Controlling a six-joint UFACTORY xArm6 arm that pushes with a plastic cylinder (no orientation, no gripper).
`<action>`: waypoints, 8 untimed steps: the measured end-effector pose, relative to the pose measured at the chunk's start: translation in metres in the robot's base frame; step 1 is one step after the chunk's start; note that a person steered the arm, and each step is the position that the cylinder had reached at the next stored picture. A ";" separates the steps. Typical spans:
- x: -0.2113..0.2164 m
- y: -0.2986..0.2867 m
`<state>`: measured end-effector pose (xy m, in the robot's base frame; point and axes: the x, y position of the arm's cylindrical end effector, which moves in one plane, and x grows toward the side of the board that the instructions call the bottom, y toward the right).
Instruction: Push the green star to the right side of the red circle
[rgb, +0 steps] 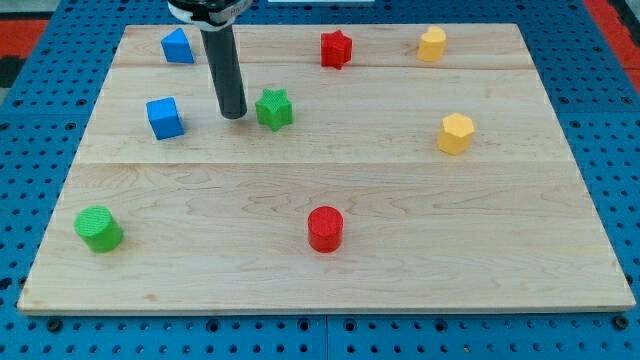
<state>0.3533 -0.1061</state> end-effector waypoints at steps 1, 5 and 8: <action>-0.013 0.043; 0.064 0.095; 0.076 0.192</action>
<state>0.4296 0.0862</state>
